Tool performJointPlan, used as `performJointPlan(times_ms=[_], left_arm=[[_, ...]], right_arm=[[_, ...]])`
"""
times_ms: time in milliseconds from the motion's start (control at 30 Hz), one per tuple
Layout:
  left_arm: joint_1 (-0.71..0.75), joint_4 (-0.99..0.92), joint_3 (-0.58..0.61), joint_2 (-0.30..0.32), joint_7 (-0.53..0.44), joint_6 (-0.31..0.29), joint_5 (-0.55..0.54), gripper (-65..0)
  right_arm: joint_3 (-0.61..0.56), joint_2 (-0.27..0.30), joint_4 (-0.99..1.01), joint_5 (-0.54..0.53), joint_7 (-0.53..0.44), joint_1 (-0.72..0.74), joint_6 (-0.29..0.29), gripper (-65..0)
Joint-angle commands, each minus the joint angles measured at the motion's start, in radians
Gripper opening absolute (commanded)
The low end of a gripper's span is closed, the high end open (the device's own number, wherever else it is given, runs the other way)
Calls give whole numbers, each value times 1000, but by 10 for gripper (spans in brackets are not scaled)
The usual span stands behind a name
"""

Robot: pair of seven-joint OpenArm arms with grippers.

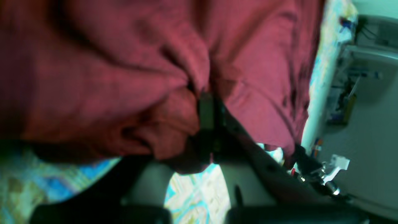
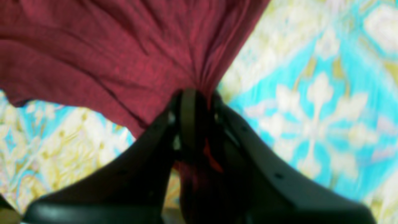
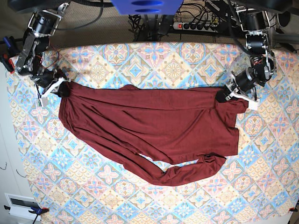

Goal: Layout the t-shirt on the table in an organized manner, then fold the t-shirt properly
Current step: 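Pull the held edge outward with both grippers, spreading the shirt flat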

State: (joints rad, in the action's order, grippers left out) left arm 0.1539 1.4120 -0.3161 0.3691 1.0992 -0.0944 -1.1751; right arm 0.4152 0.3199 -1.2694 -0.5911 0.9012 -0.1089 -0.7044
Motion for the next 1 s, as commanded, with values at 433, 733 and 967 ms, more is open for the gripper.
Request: performJointPlan(times_ms=[433,733,967], left_arm=[[227,209,-45,118,-17,-9,-22,-650],[388,277,-88,124,-23,-9,-22,-650],[401,269,-87,120,-41,-9,-12,-650]], right_arm=[[23,28,-177,-22,52,-188,6,-648],[101,26,-278,-22,123,-294,6,-648],[93,26,-267,-22,128,-288,6,-647]])
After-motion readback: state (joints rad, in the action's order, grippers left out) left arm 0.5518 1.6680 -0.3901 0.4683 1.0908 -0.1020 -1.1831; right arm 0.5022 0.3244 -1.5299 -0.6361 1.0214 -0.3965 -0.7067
